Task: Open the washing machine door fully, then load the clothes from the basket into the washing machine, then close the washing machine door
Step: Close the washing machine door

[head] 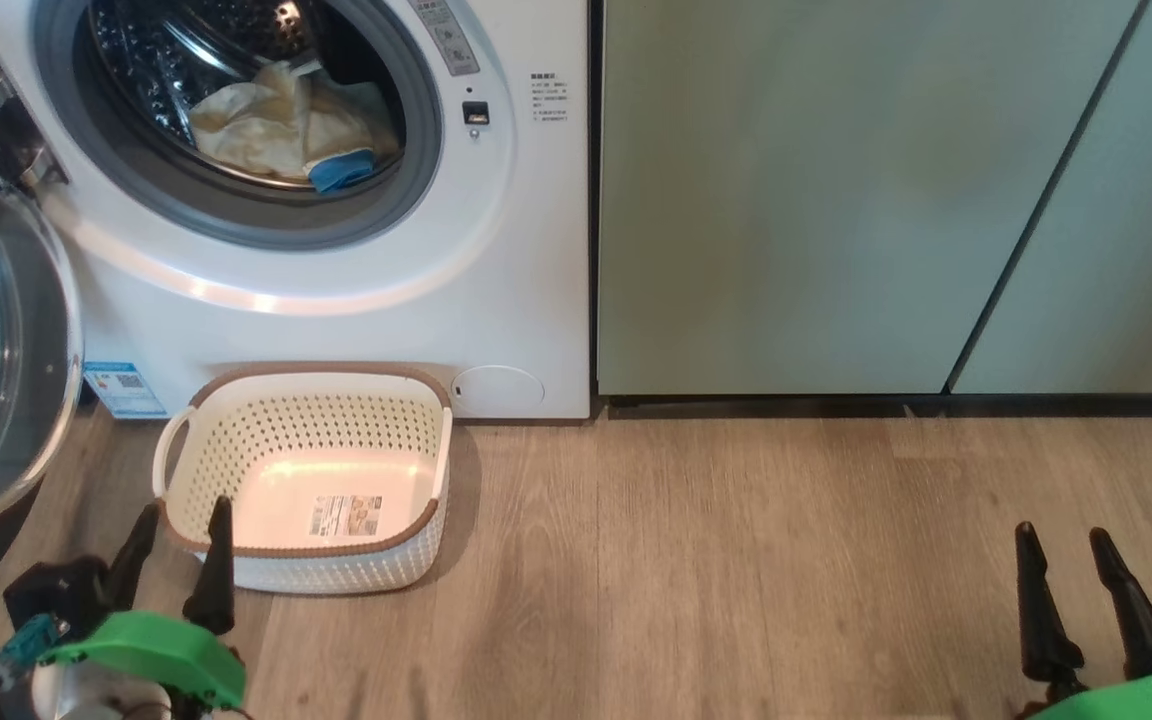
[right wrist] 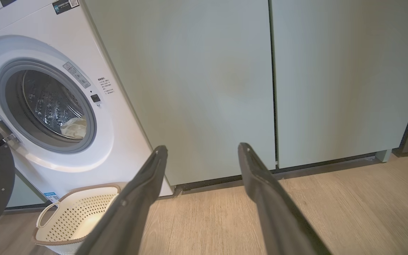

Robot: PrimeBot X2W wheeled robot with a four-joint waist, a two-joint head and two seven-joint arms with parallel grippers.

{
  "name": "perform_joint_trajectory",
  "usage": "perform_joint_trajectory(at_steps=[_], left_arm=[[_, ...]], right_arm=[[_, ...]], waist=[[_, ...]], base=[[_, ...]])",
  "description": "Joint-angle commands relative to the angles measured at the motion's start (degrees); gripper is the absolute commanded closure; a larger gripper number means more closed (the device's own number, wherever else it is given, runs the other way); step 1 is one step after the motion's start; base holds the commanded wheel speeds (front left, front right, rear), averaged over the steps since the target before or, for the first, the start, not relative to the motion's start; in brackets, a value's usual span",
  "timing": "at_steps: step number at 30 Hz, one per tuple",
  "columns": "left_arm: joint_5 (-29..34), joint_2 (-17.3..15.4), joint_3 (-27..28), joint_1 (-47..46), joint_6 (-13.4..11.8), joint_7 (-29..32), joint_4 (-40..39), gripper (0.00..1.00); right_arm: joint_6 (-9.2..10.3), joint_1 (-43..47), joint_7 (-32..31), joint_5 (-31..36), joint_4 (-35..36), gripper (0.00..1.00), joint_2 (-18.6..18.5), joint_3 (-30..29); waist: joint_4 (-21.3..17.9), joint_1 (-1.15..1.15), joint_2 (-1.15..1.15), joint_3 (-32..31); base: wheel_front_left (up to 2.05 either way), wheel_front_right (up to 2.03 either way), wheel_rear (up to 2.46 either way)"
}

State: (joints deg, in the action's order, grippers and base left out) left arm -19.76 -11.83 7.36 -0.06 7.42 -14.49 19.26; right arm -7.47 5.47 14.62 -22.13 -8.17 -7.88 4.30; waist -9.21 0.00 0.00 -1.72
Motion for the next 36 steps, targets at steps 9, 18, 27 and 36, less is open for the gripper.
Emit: perform_joint_trajectory(at_steps=[9,18,27,36], left_arm=[[-1.2,-1.4,3.1,-2.1,0.1,-0.5,-1.5,0.0],[-0.2,-0.8,3.2,-2.1,0.1,-0.5,-2.1,0.0],[-0.1,-0.2,2.9,-2.9,0.1,-0.5,-2.5,0.0],[0.2,0.8,2.2,-4.4,0.1,-0.5,-1.9,0.0]], right_arm=[[-0.02,-1.2,0.4,0.0,1.7,0.0,-0.7,0.8],[-0.02,-1.3,0.4,0.0,1.6,0.0,-0.8,0.9],[-0.02,-1.7,0.4,-0.1,1.8,0.0,-0.7,0.8],[-0.02,-2.1,0.4,-0.1,1.9,0.0,-0.8,0.9]], waist=[[0.7,0.0,0.0,-0.3],[1.8,0.0,0.0,-0.1],[6.1,0.0,0.0,0.3],[13.8,0.0,0.0,1.0]], base=[[-0.23,0.23,0.0],[0.0,0.0,0.0],[0.0,0.0,0.0],[0.0,0.0,0.0]])
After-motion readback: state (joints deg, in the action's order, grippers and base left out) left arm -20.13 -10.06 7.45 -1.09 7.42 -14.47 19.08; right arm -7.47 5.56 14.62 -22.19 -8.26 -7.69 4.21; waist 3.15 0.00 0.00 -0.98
